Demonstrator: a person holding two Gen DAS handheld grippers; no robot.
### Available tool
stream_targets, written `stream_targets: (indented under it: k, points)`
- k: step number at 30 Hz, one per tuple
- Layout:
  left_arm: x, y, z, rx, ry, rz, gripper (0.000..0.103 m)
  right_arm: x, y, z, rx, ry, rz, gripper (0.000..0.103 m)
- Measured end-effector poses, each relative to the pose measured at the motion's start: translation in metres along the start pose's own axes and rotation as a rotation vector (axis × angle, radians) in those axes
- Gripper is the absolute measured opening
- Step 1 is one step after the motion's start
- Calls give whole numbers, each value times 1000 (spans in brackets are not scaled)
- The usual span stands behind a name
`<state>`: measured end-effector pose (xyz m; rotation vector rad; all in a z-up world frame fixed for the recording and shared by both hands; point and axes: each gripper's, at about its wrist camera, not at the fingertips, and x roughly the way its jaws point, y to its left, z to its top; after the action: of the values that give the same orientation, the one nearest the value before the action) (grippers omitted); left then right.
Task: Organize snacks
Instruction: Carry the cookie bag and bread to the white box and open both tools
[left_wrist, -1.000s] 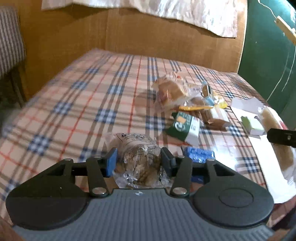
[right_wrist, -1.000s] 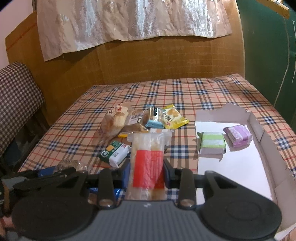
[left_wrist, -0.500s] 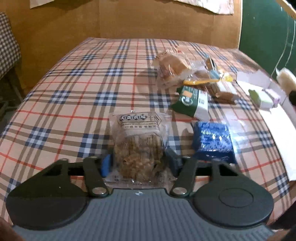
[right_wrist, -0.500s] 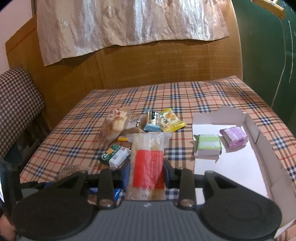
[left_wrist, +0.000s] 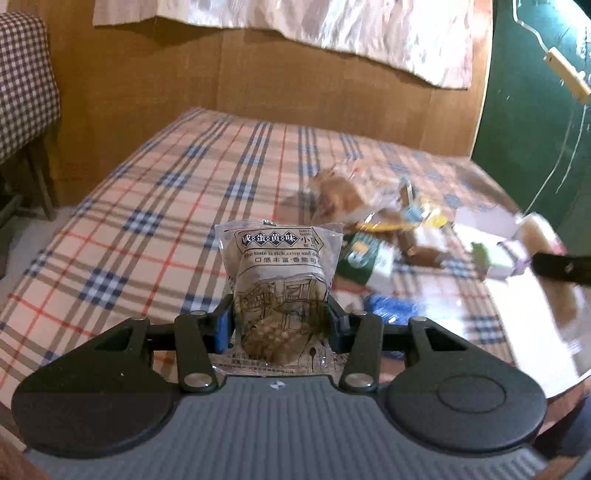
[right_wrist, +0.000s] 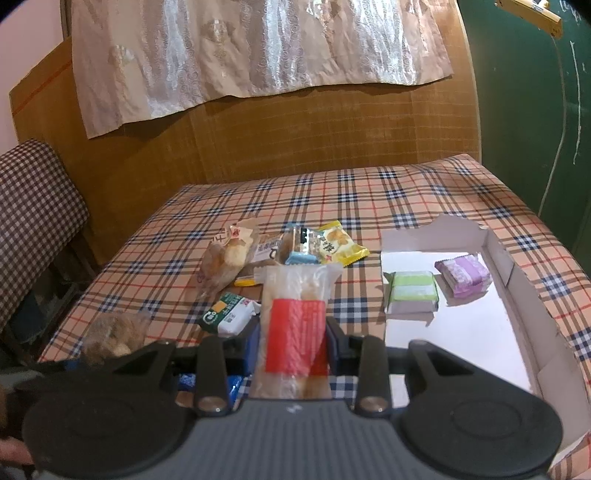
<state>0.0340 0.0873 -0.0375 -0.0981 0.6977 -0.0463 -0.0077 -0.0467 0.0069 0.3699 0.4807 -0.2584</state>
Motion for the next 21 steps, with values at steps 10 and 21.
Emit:
stream_targets:
  k: [10, 21]
  points:
    - [-24, -36, 13, 30, -49, -38, 56, -16, 2, 4, -24, -34, 0, 33]
    - [-33, -76, 17, 88, -52, -63, 56, -34, -13, 5, -16, -64, -23, 33]
